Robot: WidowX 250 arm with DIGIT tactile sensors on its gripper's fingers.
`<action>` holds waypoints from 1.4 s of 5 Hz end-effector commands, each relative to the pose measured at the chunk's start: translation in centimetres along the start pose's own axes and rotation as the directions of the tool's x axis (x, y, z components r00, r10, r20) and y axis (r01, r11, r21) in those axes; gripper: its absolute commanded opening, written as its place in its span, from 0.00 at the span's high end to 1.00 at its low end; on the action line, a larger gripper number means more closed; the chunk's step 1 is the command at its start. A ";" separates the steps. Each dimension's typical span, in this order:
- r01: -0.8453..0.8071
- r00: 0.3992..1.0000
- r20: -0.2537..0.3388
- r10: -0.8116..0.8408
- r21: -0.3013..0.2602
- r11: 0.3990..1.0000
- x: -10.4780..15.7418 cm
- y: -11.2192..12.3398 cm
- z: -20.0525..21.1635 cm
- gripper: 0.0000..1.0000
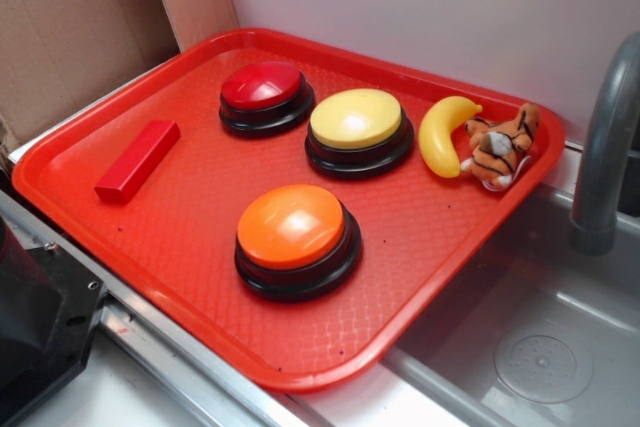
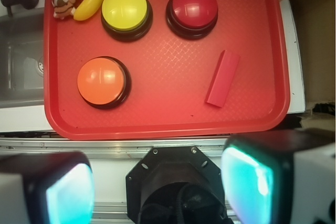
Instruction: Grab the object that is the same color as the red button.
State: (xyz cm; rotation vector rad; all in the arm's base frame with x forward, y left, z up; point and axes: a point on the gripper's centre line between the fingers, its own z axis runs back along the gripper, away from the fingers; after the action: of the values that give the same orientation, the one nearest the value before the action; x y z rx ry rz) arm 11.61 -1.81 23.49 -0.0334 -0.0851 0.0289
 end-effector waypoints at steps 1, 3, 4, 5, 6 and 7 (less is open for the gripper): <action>0.000 1.000 0.000 0.000 0.000 1.000 0.0 0.0 0.0 0.00; -0.205 0.979 -0.013 0.205 -0.002 0.979 3.8 3.9 -6.0 0.00; -0.315 0.948 0.066 0.310 0.078 0.946 5.3 7.4 -10.8 0.00; -0.340 0.937 0.121 0.327 0.105 0.935 5.5 9.2 -13.6 0.00; -0.401 0.912 0.153 0.381 0.141 0.905 5.5 11.2 -16.1 0.00; -0.462 0.884 0.152 0.442 0.145 0.875 5.5 12.5 -18.0 0.00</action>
State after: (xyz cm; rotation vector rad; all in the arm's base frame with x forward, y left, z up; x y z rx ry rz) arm 18.16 9.36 4.80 0.1150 -0.1605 0.5056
